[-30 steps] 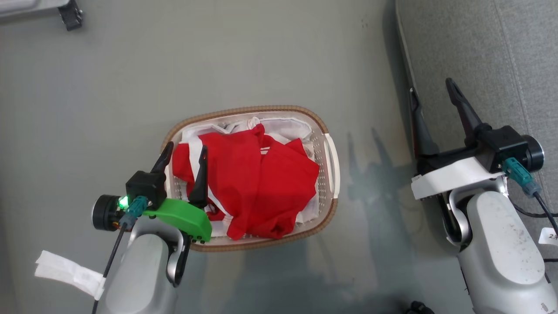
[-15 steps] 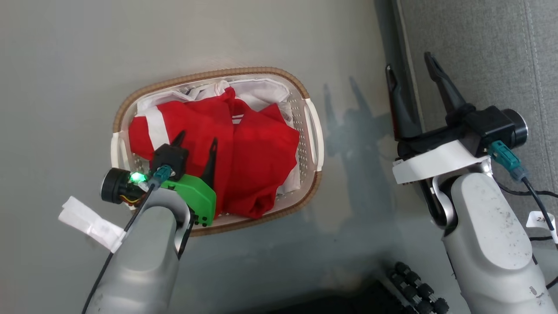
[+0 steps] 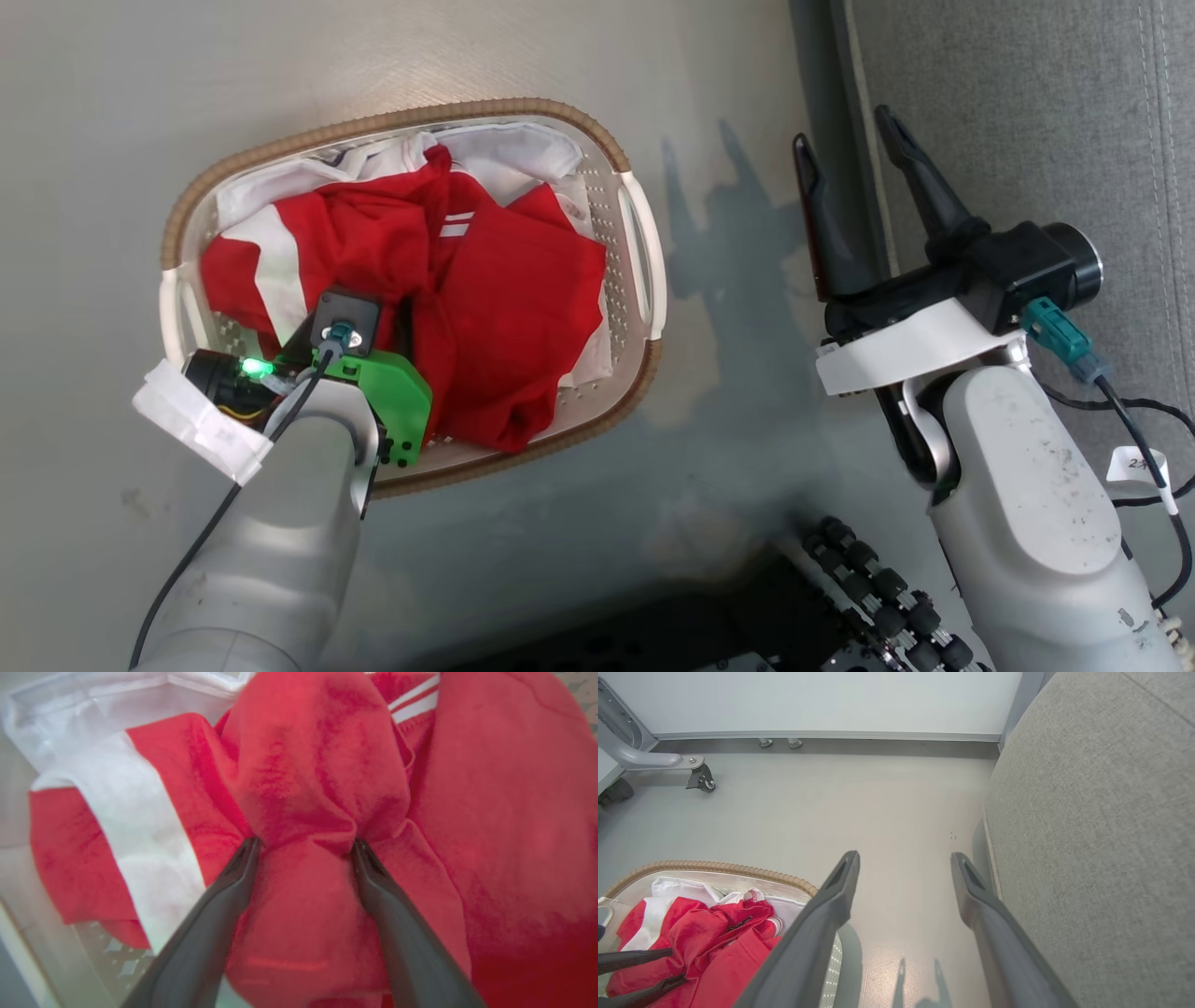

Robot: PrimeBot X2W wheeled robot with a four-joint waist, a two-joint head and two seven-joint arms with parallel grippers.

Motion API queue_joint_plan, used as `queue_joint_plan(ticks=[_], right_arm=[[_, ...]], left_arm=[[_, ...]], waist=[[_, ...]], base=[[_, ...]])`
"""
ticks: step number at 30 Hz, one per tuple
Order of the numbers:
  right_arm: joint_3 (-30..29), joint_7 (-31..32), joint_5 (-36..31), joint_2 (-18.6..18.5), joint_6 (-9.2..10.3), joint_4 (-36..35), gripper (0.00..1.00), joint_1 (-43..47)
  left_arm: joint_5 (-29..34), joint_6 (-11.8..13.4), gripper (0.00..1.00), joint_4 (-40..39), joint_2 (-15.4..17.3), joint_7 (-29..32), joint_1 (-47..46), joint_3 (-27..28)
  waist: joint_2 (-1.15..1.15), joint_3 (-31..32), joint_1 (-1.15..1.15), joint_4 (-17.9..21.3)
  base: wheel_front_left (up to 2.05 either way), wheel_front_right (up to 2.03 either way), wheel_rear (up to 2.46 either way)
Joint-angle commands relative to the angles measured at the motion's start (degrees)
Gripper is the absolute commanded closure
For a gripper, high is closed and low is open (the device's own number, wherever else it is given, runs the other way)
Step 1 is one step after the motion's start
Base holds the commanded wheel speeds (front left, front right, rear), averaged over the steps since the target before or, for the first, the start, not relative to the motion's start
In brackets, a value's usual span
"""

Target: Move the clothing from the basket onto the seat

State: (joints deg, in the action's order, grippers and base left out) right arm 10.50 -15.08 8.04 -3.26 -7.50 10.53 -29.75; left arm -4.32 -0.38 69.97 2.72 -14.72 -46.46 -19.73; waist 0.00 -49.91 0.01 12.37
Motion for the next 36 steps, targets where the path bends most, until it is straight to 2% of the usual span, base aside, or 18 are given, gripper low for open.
queue_joint_plan(ticks=[1,7,8,9,10,11,12,13,14,16,17,18,19,20,23,29,36], right_arm=[[0.3,-0.1,0.2,-0.1,0.02,0.0,0.0,-0.4],[1.1,-0.1,0.5,0.1,0.03,0.1,0.0,-1.0],[1.4,-0.1,0.5,0.1,0.03,0.1,0.0,-1.1],[1.6,-0.1,0.6,0.2,0.02,0.1,0.0,-1.1],[1.7,-0.1,0.7,0.2,0.03,0.0,0.0,-1.2],[1.9,-0.1,0.7,0.2,0.03,0.0,0.0,-1.3],[2.0,-0.1,0.8,0.2,0.02,0.1,0.0,-1.2],[2.2,-0.1,0.9,0.3,0.03,0.2,0.0,-1.2],[2.3,-0.1,1.0,0.2,0.02,0.3,0.0,-1.2],[2.5,-0.1,1.3,0.3,0.03,0.5,0.0,-1.3],[2.7,-0.1,1.5,0.2,0.02,0.6,0.0,-1.3],[3.0,-0.1,1.8,0.2,0.03,0.7,0.0,-1.4],[3.2,-0.1,1.9,0.2,0.03,0.7,0.0,-1.4],[3.4,-0.1,2.2,0.2,0.03,0.8,0.0,-1.5],[3.3,-0.1,2.8,0.2,0.03,1.2,0.0,-1.3],[3.5,-0.1,4.3,0.2,0.03,2.1,0.0,-0.8],[2.5,-0.1,5.1,0.2,0.02,4.0,0.0,1.0]], left_arm=[[-0.8,0.4,0.0,0.8,0.4,0.5,-1.5,0.2],[-1.2,1.1,0.0,2.9,0.4,3.7,-2.9,-0.7],[-0.9,1.2,0.07,3.2,0.4,4.5,-3.2,-1.0],[-0.6,1.2,0.07,3.4,0.6,5.0,-3.4,-1.3],[-0.4,1.3,0.04,3.5,0.8,5.5,-3.6,-1.5],[-0.3,1.4,0.05,3.6,1.0,5.9,-3.8,-1.7],[-0.1,1.4,0.2,3.6,1.1,6.3,-3.9,-2.0],[-0.1,1.4,0.16,3.7,1.1,6.4,-4.0,-2.2],[-0.1,1.5,0.07,3.7,1.2,6.9,-4.1,-2.4],[0.0,1.9,0.01,3.8,1.3,7.9,-4.4,-2.9],[0.0,2.1,0.05,3.9,1.4,8.8,-4.4,-3.0],[0.3,2.0,0.46,3.9,1.6,9.9,-4.3,-3.4],[0.4,2.3,0.66,3.9,1.7,10.9,-4.2,-3.6],[0.8,1.9,1.0,3.9,1.8,12.0,-4.0,-4.2],[1.2,1.5,1.0,4.0,2.0,13.4,-3.7,-5.4],[0.5,1.2,1.0,4.0,1.6,11.6,-1.4,-5.8],[-0.4,-0.9,1.0,4.0,1.5,7.8,0.8,-6.6]], waist=[[0.0,-0.7,-0.01,0.6],[0.0,-1.7,-0.01,1.1],[0.0,-1.8,-0.01,1.2],[0.0,-1.9,-0.01,1.3],[0.0,-2.0,-0.01,1.4],[0.0,-2.1,-0.01,1.4],[0.0,-2.2,-0.01,1.5],[0.0,-2.2,-0.01,1.5],[0.0,-2.2,-0.01,1.6],[0.0,-2.3,-0.01,1.7],[0.0,-2.2,-0.01,1.7],[0.0,-2.2,-0.01,1.8],[0.0,-2.1,-0.01,1.9],[0.0,-2.0,-0.01,2.0],[0.0,-1.2,-0.01,1.9],[0.0,2.3,-0.01,1.9],[0.0,8.5,-0.01,0.6]], base=[[0.0,0.0,0.0],[0.0,0.0,0.0],[0.0,0.0,0.0],[0.0,0.0,0.0],[0.0,0.0,0.0],[0.0,0.0,0.0],[0.0,0.0,0.0],[0.0,0.0,0.0],[0.0,0.0,0.0],[0.0,0.0,0.0],[0.0,0.0,0.0],[0.0,0.0,0.0],[0.0,0.0,0.0],[0.0,0.0,0.0],[0.0,0.0,0.0],[0.0,0.0,0.0],[0.0,0.0,0.0]])
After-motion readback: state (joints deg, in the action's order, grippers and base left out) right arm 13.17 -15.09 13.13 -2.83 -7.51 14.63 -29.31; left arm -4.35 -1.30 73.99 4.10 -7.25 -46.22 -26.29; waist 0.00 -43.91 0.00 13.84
